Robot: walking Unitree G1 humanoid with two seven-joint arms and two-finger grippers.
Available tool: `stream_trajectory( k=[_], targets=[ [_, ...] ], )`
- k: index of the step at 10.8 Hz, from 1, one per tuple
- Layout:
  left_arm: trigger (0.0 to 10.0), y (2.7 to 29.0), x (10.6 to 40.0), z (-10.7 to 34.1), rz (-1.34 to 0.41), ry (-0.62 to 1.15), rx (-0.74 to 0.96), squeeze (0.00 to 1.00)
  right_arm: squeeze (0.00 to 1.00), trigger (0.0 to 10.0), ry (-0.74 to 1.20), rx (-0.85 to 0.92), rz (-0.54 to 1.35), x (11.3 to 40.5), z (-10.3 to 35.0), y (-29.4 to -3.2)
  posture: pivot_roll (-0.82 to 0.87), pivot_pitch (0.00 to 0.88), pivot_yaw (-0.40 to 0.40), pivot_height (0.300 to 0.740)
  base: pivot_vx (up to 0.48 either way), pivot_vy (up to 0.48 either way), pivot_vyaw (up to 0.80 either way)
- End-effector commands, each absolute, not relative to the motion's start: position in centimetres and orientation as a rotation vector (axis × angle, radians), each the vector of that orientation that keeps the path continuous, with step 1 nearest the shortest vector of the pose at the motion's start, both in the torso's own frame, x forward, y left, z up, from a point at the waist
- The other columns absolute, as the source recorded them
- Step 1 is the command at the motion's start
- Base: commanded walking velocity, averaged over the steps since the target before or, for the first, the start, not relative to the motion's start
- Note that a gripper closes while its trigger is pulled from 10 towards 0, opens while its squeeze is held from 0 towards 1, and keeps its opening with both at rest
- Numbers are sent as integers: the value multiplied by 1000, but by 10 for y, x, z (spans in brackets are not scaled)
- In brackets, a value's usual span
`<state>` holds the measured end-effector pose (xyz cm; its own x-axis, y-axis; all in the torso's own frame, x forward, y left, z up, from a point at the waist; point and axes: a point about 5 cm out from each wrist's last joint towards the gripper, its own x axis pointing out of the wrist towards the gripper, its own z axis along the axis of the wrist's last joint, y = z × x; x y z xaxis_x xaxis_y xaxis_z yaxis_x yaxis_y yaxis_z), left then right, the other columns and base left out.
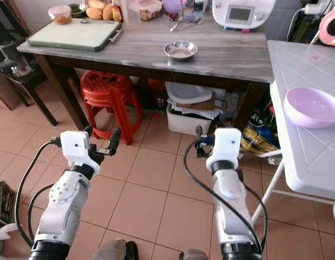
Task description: Setting the table
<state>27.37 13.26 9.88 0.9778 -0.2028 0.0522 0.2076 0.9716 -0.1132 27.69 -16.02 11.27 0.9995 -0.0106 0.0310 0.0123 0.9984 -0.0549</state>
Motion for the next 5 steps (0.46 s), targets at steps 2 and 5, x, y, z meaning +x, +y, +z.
stream_trajectory(
  k=[2, 5],
  targets=[
    [10000, 130, 277, 110, -226, -78, -118, 0, 0, 10000, -79, -34, 25, 287, 129, -156, -54, 74, 24, 740, 0, -317, 0],
    [10000, 132, 274, 110, -227, -73, -121, 0, 0, 10000, -76, -33, 18, 285, 128, -159, -57, 93, 29, 740, 0, -387, -654]
  ],
)
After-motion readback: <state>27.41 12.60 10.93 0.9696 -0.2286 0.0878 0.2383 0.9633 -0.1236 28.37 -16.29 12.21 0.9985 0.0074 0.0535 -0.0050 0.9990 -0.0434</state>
